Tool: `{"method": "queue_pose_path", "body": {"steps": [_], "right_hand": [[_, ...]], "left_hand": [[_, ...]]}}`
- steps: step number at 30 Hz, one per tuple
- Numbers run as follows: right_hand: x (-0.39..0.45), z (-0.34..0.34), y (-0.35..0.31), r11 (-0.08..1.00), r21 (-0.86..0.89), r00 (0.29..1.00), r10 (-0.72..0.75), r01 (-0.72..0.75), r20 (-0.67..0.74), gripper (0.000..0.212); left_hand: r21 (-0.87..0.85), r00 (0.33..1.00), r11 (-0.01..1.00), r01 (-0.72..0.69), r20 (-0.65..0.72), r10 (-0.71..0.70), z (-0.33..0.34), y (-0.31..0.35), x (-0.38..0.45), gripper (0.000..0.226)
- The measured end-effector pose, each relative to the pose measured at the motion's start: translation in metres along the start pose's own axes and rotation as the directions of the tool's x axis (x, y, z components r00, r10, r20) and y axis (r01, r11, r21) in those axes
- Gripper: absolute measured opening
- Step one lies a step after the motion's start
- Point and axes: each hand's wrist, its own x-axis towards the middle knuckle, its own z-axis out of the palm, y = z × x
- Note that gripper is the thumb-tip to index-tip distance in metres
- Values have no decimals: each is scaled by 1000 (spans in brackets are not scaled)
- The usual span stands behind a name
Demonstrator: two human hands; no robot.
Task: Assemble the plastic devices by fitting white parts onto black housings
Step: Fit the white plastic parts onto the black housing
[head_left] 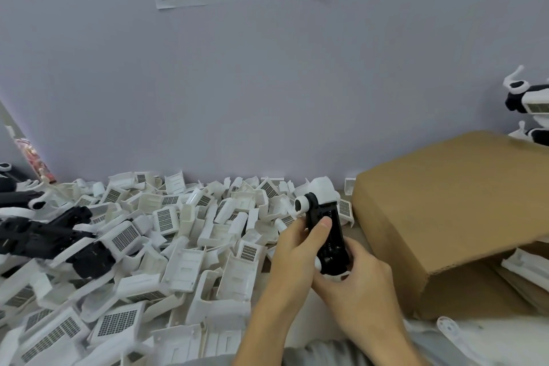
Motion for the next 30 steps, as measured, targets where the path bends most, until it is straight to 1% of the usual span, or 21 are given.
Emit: {"method": "queue_pose_path", "body": {"steps": [3, 7, 11, 13, 14, 18, 21, 23, 25, 26, 28, 29, 30], "right_hand": [[0, -1, -2, 1000, -30, 1000, 0, 0, -24, 28], [0, -3, -2, 999, -51, 1000, -10, 9, -26, 27], [-1, -4, -4, 999, -35, 999, -17, 17, -27, 24], [-1, -3, -4, 1000, 4, 1000, -28, 28, -7, 24], [-1, -1, -4, 999, 24, 999, -34, 34, 12, 28], [0, 4, 0, 996, 86, 994, -40, 32, 98, 57], [2, 5, 4, 991, 135, 998, -14, 5, 64, 63], [4, 3, 5, 975, 219, 999, 33, -34, 9, 58], [7, 1, 6, 931, 360, 996, 76, -57, -38, 53], [8, 0, 6, 900, 432, 995, 88, -59, -48, 57], [10, -2, 6, 836, 543, 991, 122, -77, -48, 71], [11, -3, 7, 823, 561, 989, 140, -86, -55, 72], [13, -4, 8, 825, 558, 986, 154, -89, -70, 68]], "left_hand": [[51, 1000, 999, -18, -2, 18, 1, -2, 1, 17], [61, 1000, 998, -18, -24, 19, 0, -3, 1, 15], [68, 1000, 998, -17, -25, 19, -1, -3, 0, 16], [71, 999, 997, -29, -28, 31, -1, -4, 0, 18], [84, 999, 996, -38, -31, 41, -1, -4, 1, 19], [125, 992, 988, -94, -74, 104, -2, -8, 4, 25], [164, 981, 976, -140, -108, 158, -5, -12, 8, 32], [244, 977, 954, -172, -84, 198, -7, -15, 10, 38], [335, 975, 920, -204, -19, 223, -7, -18, 10, 42], [382, 971, 896, -227, 23, 237, -7, -20, 10, 43], [485, 955, 825, -290, 98, 278, -8, -24, 9, 42], [527, 946, 788, -318, 129, 296, -9, -26, 9, 40], [550, 940, 764, -337, 155, 303, -9, -27, 9, 39]]}}
